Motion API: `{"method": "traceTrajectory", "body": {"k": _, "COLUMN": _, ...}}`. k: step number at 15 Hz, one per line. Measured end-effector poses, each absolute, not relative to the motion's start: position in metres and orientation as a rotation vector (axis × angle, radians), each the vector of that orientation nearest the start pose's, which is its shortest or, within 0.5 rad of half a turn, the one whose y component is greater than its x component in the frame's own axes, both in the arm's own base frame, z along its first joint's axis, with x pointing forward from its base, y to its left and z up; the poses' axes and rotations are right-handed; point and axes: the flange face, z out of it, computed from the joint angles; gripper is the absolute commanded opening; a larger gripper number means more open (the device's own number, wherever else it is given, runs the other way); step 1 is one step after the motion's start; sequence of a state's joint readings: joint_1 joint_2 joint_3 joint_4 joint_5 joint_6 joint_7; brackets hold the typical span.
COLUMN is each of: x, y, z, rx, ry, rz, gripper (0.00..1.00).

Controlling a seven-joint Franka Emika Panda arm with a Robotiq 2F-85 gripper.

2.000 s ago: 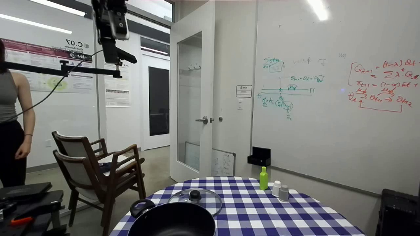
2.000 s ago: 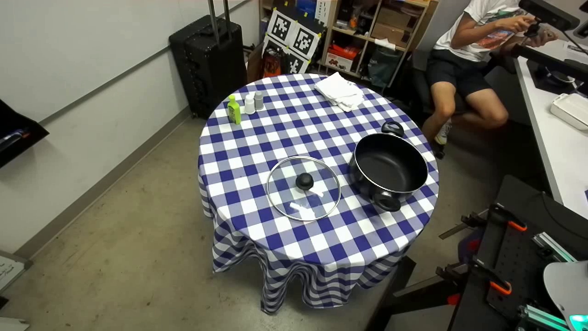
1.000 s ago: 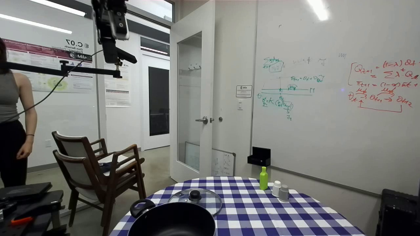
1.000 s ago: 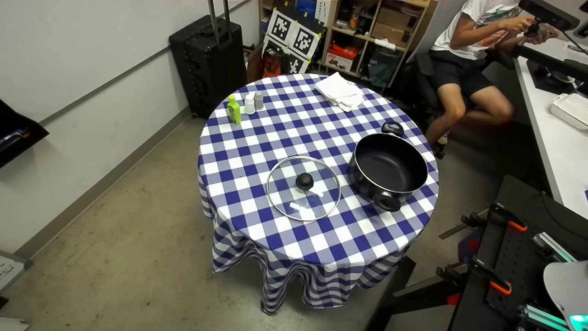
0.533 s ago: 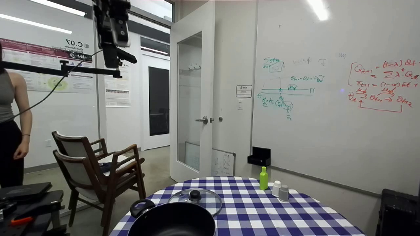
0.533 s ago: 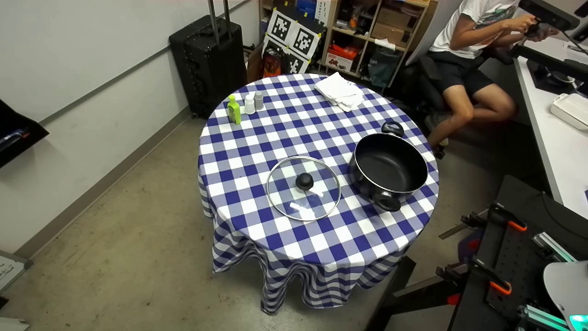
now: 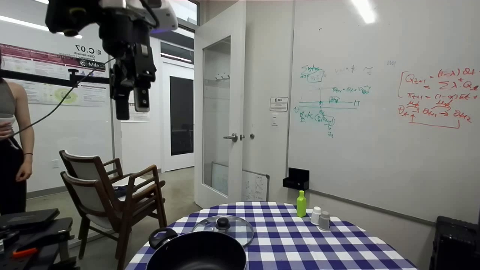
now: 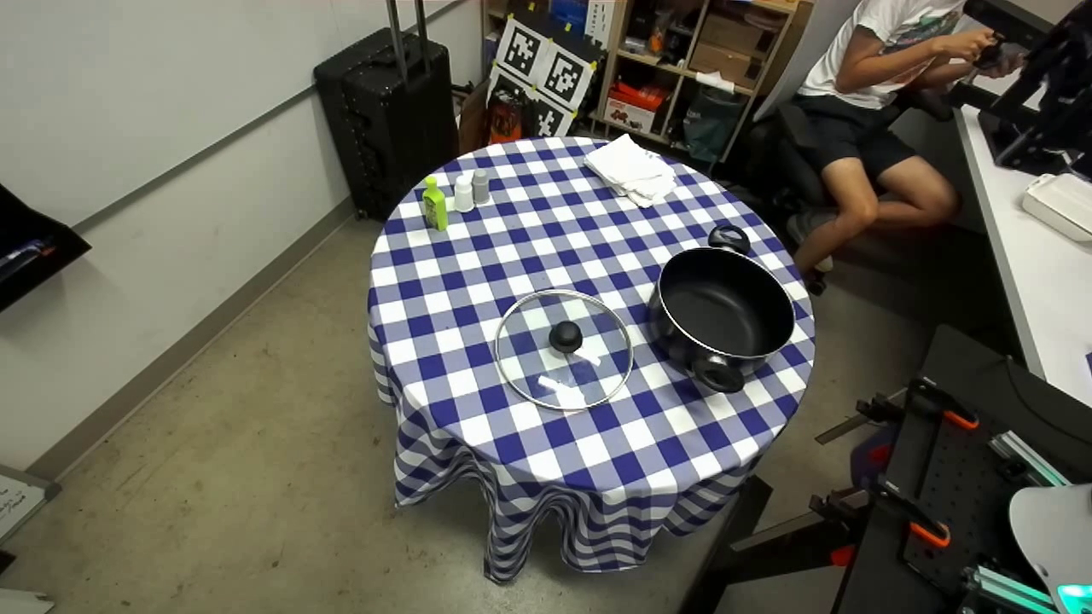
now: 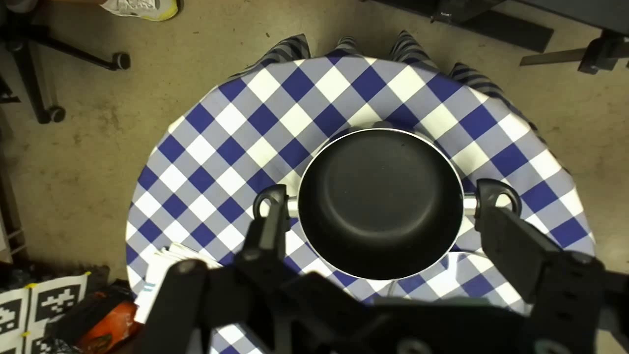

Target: Put the lid on the pot

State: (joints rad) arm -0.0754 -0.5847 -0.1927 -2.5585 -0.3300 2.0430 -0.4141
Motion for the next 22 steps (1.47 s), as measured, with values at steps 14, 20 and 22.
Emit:
{"method": "traceTrajectory", "body": {"k": 14, "x": 0.373, "y": 0.118, "z": 0.293, "rx": -3.192, "ry": -0.931, "rz": -0.098, "gripper": 1.00}}
{"method": "traceTrajectory", "body": {"k": 20, "x": 0.400, "y": 0.225, "z": 0.258, "rx": -3.120, "ry": -1.025, "rz": -0.121, "gripper": 1.00}}
{"method": "traceTrajectory", "body": {"k": 22, "x": 0.411, "y": 0.256, "z": 0.248, "rx": -3.107, "ry": -1.050, "rz": -0.137, "gripper": 1.00}}
